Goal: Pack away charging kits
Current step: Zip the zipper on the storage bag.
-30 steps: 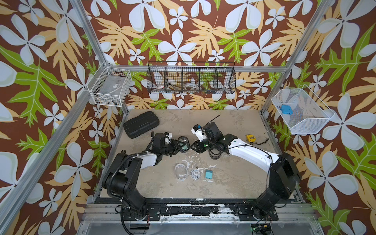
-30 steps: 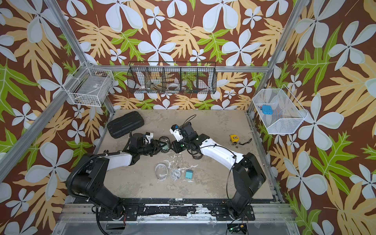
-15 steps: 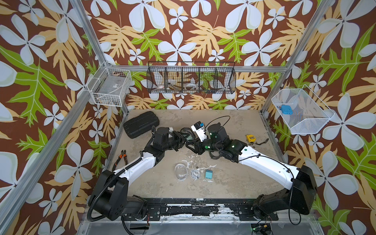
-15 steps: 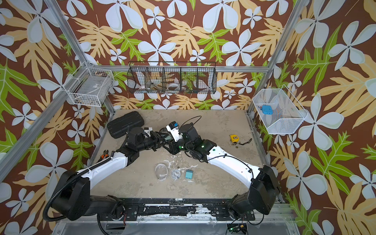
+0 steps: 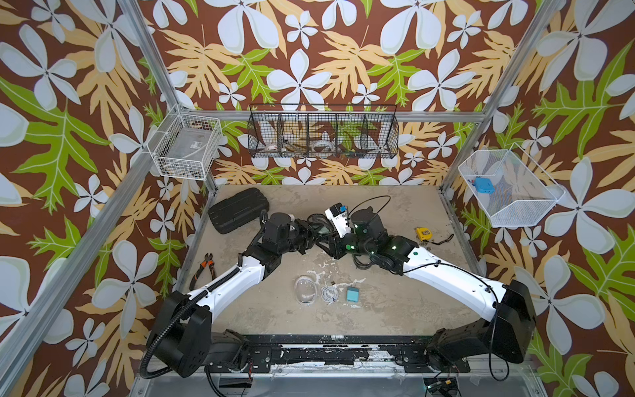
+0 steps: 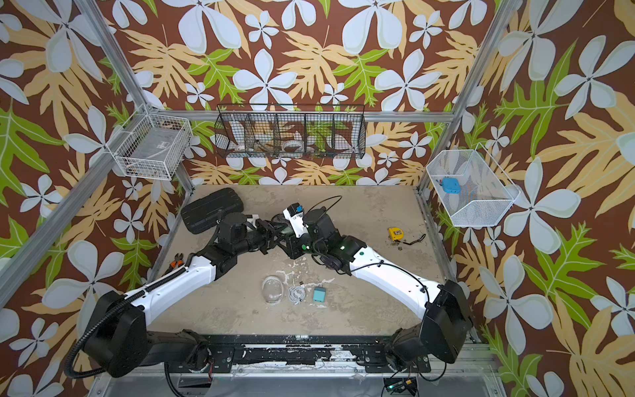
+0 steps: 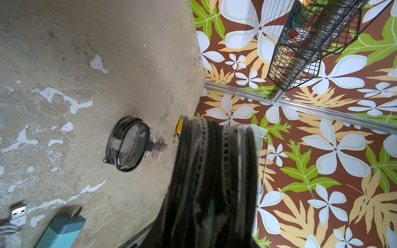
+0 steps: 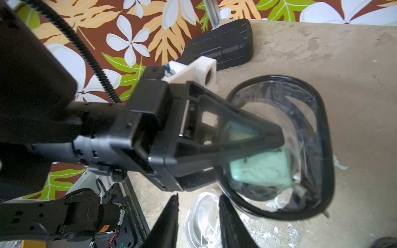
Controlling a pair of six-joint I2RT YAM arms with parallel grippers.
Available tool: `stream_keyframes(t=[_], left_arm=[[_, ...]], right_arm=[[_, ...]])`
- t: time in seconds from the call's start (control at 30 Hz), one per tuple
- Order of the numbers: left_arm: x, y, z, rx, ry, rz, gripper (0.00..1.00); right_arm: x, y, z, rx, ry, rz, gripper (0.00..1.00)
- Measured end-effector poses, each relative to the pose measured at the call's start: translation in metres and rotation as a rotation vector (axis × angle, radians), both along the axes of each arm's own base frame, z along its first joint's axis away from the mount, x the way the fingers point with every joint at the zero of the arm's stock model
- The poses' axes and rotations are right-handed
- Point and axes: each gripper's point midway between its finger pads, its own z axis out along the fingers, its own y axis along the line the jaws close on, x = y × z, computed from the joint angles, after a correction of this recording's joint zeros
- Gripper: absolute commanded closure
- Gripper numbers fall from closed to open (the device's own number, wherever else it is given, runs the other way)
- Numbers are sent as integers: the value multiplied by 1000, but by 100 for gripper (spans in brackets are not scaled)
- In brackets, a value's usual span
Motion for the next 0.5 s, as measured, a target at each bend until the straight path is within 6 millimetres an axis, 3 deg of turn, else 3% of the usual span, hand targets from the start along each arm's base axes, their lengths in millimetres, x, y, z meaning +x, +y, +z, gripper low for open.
stream_keyframes(t=[0.5], left_arm=[[2,-4,7,7,-18,22,91]], right_arm=[[11,0,-8,-20,17,-55,69]])
